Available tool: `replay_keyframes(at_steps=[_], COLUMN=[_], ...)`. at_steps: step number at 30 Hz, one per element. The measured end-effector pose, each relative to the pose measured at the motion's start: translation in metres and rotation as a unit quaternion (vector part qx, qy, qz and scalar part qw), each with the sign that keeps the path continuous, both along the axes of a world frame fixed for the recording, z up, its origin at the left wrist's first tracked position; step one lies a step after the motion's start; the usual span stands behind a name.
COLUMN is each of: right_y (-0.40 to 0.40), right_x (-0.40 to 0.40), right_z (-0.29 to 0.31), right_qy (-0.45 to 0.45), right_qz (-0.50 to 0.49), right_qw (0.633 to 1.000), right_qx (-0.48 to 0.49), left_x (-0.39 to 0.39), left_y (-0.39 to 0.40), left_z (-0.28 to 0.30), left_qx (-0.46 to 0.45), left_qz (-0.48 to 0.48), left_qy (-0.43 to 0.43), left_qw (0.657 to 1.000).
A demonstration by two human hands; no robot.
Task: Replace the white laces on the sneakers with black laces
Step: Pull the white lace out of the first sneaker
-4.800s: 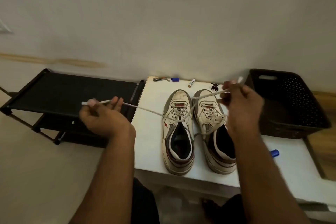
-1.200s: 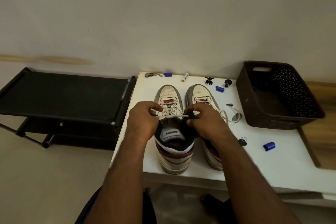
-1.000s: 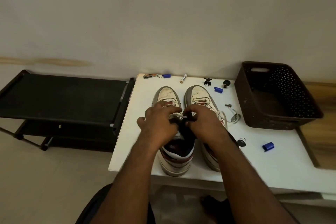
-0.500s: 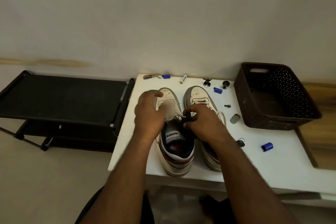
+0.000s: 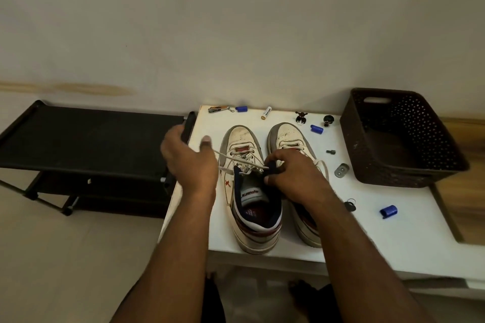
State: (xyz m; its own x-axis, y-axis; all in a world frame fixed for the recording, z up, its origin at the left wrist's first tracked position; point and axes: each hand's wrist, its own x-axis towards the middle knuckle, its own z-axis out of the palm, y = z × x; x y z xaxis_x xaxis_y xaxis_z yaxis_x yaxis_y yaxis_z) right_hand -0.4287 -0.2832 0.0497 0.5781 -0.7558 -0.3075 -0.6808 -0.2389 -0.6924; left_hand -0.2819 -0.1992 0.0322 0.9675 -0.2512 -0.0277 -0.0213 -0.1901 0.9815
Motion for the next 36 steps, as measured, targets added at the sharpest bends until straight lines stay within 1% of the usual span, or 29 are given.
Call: replay_keyframes(at_steps=[1,2,3,4,5,6,7,8,9,11,12,13,14,15,16,17,18,19,20,21,22,23,25,26,27,30,33,36], right_y=[0.0,0.0,0.0,0.0,0.0,0.0,0.001,0.001,0.001,0.001,0.001,0.001,0.001,0.001,0.001,0.001,0.002,0.003,0.004,0.005,0.006,0.007,0.007,0.006,0.006,0.005,0.003,-0.003], right_x=[0.0,0.001,0.001,0.001,0.002,0.002,0.001,0.001,0.0,-0.002,-0.003,-0.004,-0.005,-0.005,-0.005,-0.005,-0.004,-0.003,-0.002,0.0,0.001,0.002,0.004,0.004,0.004,0.002,-0.003,-0.01], right_z=[0.0,0.0,0.0,0.0,0.0,0.0,0.0,0.001,0.002,0.004,0.005,0.006,0.007,0.008,0.008,0.008,0.009,0.009,0.008,0.008,0.006,0.005,0.005,0.005,0.005,0.004,-0.001,-0.006], right_qy=[0.0,-0.001,-0.001,-0.002,-0.002,-0.003,-0.004,-0.007,-0.007,-0.004,-0.002,-0.001,0.0,0.002,0.005,0.009,0.014,0.019,0.023,0.026,0.031,0.037,0.05,0.055,0.058,0.059,0.046,0.016], right_qz=[-0.002,-0.004,-0.005,-0.006,-0.008,-0.009,-0.01,-0.01,-0.009,-0.001,0.001,0.002,0.003,0.005,0.009,0.015,0.022,0.03,0.037,0.046,0.057,0.067,0.069,0.062,0.053,0.011,-0.025,-0.049], right_qw=[1.0,1.0,1.0,1.0,1.0,1.0,1.0,1.0,1.0,1.0,1.0,1.0,1.0,1.0,1.0,0.999,0.999,0.999,0.998,0.997,0.996,0.995,0.993,0.993,0.993,0.995,0.997,0.998], right_qx=[0.003,0.003,0.001,-0.003,-0.006,-0.005,0.0,0.005,0.007,-0.005,-0.011,-0.013,-0.014,-0.016,-0.021,-0.028,-0.035,-0.04,-0.045,-0.052,-0.062,-0.071,-0.082,-0.084,-0.084,-0.075,-0.064,-0.048], left_x=[-0.004,-0.011,-0.019,-0.025,-0.028,-0.03,-0.032,-0.032,-0.032,-0.027,-0.022,-0.016,-0.008,0.001,0.009,0.014,0.017,0.016,0.012,0.005,-0.003,-0.011,-0.024,-0.027,-0.028,-0.018,-0.008,-0.003], left_y=[-0.002,-0.004,-0.005,-0.006,-0.008,-0.01,-0.011,-0.012,-0.013,-0.012,-0.01,-0.008,-0.004,-0.001,0.002,0.004,0.006,0.006,0.006,0.006,0.005,0.004,0.004,0.003,0.003,0.004,0.008,0.011], left_z=[-0.002,-0.002,0.0,0.001,0.002,0.003,0.004,0.003,0.003,0.003,0.003,0.004,0.004,0.005,0.005,0.005,0.005,0.004,0.004,0.004,0.005,0.006,0.005,0.003,0.002,0.002,0.003,0.0], left_qx=[0.061,0.132,0.201,0.256,0.293,0.313,0.313,0.294,0.263,0.162,0.098,0.035,-0.024,-0.073,-0.1,-0.091,-0.045,0.024,0.098,0.159,0.205,0.244,0.342,0.377,0.38,0.32,0.269,0.218], left_qz=[-0.099,-0.202,-0.286,-0.334,-0.349,-0.345,-0.33,-0.313,-0.299,-0.242,-0.18,-0.091,0.009,0.104,0.166,0.192,0.184,0.146,0.088,0.015,-0.06,-0.127,-0.226,-0.254,-0.265,-0.265,-0.263,-0.223], left_qy=[-0.023,-0.046,-0.062,-0.077,-0.089,-0.098,-0.105,-0.115,-0.124,-0.113,-0.094,-0.069,-0.037,-0.001,0.04,0.075,0.092,0.076,0.027,-0.043,-0.105,-0.134,-0.135,-0.129,-0.12,-0.061,-0.004,0.017], left_qw=[0.993,0.969,0.935,0.904,0.886,0.879,0.884,0.896,0.909,0.95,0.974,0.993,0.999,0.992,0.98,0.974,0.978,0.986,0.991,0.986,0.971,0.952,0.902,0.882,0.878,0.908,0.927,0.95])
